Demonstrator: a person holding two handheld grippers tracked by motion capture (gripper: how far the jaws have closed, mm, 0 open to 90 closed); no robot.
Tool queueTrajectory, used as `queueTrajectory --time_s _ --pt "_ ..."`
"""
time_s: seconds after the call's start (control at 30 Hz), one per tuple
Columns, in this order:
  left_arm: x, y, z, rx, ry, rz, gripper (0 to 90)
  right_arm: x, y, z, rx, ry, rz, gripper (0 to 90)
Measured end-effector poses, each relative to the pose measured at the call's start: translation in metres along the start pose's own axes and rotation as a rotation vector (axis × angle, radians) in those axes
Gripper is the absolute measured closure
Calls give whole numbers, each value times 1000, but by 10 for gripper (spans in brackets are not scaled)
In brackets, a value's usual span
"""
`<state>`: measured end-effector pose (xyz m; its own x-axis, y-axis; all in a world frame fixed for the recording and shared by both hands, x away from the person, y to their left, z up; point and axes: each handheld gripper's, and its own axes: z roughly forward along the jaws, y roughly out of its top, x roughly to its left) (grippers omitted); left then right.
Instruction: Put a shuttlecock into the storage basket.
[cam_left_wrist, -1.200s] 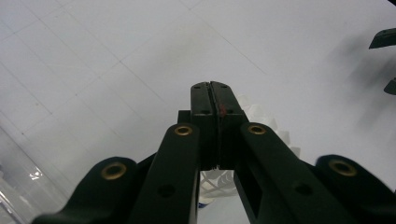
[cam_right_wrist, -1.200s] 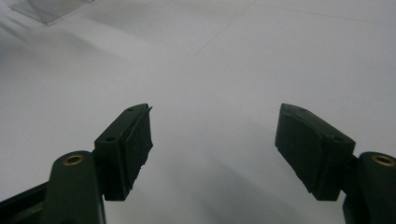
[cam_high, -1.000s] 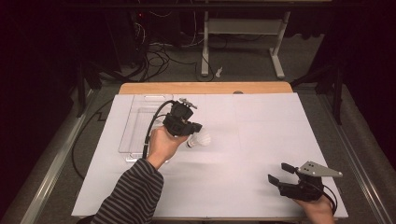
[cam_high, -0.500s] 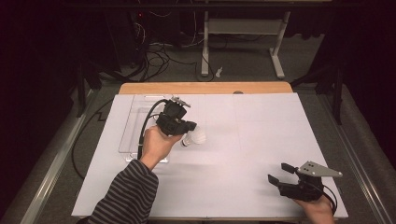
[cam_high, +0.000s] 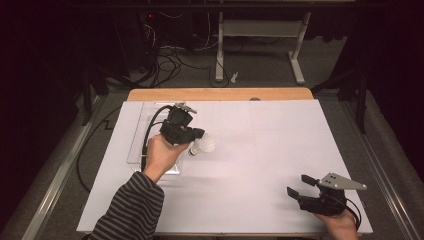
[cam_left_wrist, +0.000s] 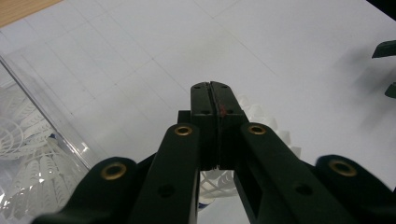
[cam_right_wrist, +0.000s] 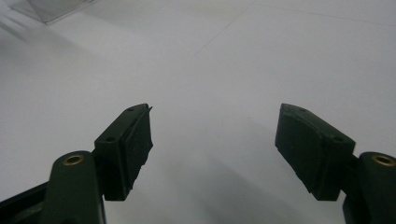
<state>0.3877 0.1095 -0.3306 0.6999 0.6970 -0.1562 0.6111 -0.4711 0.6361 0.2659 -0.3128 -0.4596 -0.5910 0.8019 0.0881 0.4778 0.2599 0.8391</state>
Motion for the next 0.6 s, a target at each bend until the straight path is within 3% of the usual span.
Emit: queueTrajectory --time_s 0.6 --pt "8 -8 -13 -16 18 -27 890 0 0 0 1 0 0 277"
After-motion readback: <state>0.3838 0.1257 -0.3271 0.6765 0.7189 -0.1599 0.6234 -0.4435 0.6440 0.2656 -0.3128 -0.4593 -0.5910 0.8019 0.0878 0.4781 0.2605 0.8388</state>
